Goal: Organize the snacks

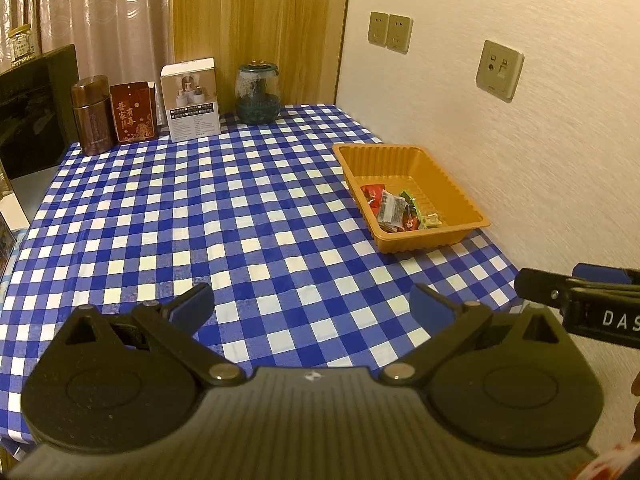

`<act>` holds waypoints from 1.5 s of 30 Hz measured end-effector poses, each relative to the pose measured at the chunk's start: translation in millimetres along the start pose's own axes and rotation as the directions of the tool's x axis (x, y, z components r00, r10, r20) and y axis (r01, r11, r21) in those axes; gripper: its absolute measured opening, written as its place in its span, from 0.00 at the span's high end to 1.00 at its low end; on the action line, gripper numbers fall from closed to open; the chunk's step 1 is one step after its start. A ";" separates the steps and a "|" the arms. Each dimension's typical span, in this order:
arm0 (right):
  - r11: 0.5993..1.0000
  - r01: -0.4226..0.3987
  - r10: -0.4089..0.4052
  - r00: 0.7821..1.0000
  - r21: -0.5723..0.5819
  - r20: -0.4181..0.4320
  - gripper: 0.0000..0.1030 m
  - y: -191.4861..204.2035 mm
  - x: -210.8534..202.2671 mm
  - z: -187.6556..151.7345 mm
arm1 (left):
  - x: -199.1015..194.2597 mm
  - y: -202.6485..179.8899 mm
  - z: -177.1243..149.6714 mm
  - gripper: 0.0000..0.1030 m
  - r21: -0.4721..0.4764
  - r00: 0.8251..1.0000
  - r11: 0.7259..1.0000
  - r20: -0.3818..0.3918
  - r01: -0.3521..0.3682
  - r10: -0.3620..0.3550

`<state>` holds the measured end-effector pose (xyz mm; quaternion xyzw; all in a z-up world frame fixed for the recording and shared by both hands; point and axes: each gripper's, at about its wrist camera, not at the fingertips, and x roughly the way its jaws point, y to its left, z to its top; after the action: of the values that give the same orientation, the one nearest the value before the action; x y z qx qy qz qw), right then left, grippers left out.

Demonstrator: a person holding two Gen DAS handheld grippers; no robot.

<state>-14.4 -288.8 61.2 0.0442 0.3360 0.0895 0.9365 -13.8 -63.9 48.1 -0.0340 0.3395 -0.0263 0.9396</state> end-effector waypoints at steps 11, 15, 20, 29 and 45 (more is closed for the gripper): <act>1.000 0.000 0.000 1.000 0.001 0.001 0.24 -0.4 1.8 0.4 | 2.8 0.1 -0.4 0.00 0.004 1.000 1.000 -0.004 0.004 -0.004; 1.000 0.000 0.000 1.000 0.003 0.002 0.24 -0.5 2.8 0.1 | 2.9 -0.2 -0.5 0.00 0.005 1.000 1.000 -0.004 0.005 -0.005; 1.000 0.001 -0.001 1.000 0.003 0.001 0.24 -0.8 3.4 -0.5 | 3.8 -0.8 -1.3 0.00 0.005 1.000 1.000 -0.005 0.006 -0.006; 1.000 -0.001 0.001 1.000 0.002 0.001 0.24 -1.7 3.7 -0.2 | 5.2 -2.3 -2.9 0.00 0.005 1.000 1.000 -0.007 0.008 -0.008; 1.000 -0.002 0.002 1.000 0.005 -0.001 0.24 -2.2 5.0 -1.9 | 6.9 -3.8 -4.9 0.00 0.007 1.000 1.000 -0.007 0.008 -0.008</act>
<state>-11.5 -289.9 56.3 0.0467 0.3367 0.0897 0.9362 -11.7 -68.4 40.3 -0.0322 0.3425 -0.0314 0.9384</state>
